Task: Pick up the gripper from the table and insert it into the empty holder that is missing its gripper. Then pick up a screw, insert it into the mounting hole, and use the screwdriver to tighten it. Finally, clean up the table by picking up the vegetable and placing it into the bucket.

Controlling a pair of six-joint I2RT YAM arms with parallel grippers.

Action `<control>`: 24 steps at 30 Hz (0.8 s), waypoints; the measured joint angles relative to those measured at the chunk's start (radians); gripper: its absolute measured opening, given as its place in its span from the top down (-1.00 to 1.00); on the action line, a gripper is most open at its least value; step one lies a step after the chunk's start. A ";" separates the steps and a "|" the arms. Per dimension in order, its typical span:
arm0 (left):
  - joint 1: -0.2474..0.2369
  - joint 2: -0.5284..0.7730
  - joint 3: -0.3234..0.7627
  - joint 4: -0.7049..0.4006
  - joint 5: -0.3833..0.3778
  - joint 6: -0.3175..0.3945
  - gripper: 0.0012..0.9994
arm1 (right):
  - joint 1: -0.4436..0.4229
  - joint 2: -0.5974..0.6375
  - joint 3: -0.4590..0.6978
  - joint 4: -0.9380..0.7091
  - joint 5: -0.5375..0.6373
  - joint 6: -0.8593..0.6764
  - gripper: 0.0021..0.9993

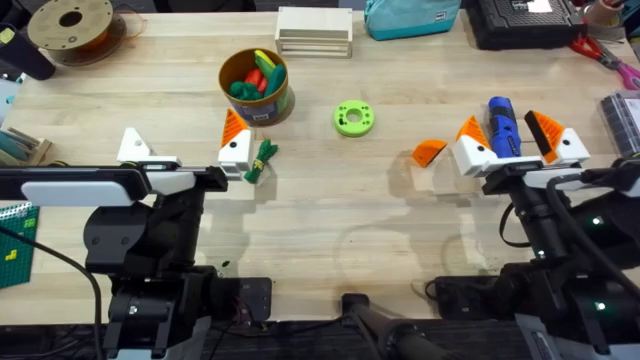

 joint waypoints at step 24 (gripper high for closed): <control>0.000 0.054 0.197 -0.291 0.004 0.003 -0.98 | 0.000 0.029 0.133 -0.211 0.024 0.004 -0.90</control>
